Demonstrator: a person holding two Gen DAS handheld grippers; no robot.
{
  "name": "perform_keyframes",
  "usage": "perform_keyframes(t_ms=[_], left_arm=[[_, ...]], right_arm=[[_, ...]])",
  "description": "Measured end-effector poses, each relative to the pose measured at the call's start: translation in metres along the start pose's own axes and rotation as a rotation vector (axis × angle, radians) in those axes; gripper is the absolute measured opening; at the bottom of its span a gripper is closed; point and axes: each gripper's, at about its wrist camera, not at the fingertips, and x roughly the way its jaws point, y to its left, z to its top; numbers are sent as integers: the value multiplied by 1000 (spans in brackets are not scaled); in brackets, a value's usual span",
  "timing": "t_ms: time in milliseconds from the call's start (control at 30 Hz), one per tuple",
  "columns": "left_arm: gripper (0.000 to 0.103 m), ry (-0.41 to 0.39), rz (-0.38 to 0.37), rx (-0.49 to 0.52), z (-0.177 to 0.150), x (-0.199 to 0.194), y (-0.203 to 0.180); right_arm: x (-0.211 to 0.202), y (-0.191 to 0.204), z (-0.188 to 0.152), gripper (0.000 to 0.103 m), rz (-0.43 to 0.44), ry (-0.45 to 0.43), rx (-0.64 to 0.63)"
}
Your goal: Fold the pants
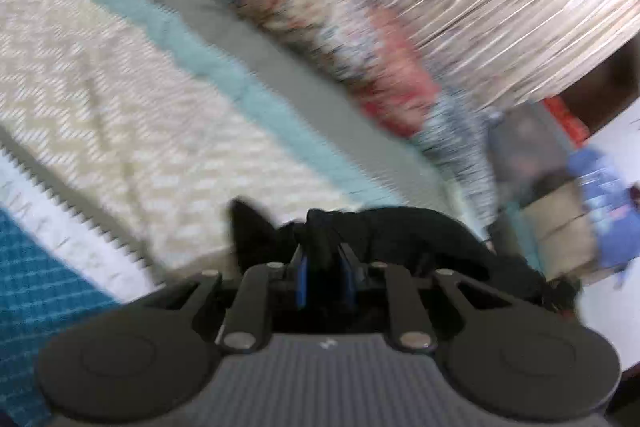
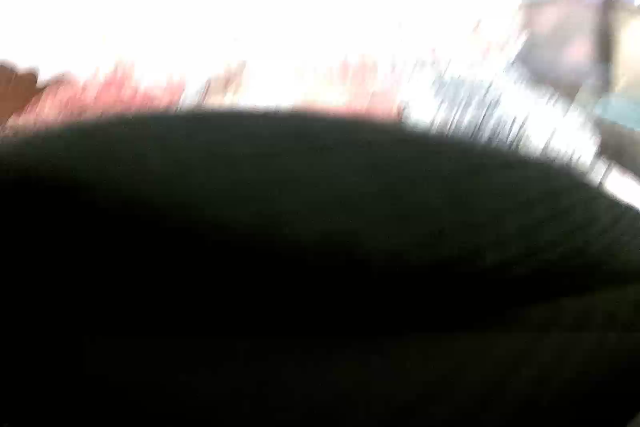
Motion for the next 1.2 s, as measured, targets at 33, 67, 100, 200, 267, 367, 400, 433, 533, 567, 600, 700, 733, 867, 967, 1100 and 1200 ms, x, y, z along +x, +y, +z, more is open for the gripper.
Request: perform_keyframes(t_ms=[33,67,100,200,267,367,400,433,533,567,600,700,733,867,967,1100,1200], left_arm=[[15,18,19,-7,-3,2,10],[15,27,43,-12,-4,1,19],[15,32,72,-19,-5,-1,29],[15,47,107,-92,-8,-14,66],[15,42,139,-144,-11,-23,88],[13,26,215,-147,-20,-25,97],[21,25,237,-132,-21,-25,96],[33,31,242,-115,-23,-24,93],[99,39,219,-85,-30,-17,86],[99,43,210,-67,-32,-14,82],[99,64,194,-58,-34,-9,80],[99,159,102,-115,-45,8,81],[99,189,78,-131,-47,15,81],[100,221,74,-165,-53,33,81],[99,219,37,-218,-48,38,83],[98,201,61,-243,-43,36,89],[97,220,93,-206,-46,42,88]], right_arm=[[-1,1,-27,55,78,119,24],[-6,1,-52,55,146,196,59],[-14,1,-76,55,212,269,90],[-53,-1,-129,56,327,345,133],[-75,-12,-134,56,323,307,182],[-110,-52,-131,56,232,193,336],[-120,-68,-128,56,174,159,378],[-127,-86,-124,56,114,117,429],[-158,-137,-119,57,-33,-4,562],[-166,-153,-119,57,-75,-45,583],[-172,-163,-118,57,-121,-75,603],[-181,-181,-124,57,-214,-123,666],[-179,-184,-125,57,-224,-132,698],[-168,-179,-123,57,-147,-130,786],[-160,-176,-120,57,-141,-103,799],[-181,-204,-103,57,-319,-199,764],[-182,-222,-103,57,-396,-202,774]])
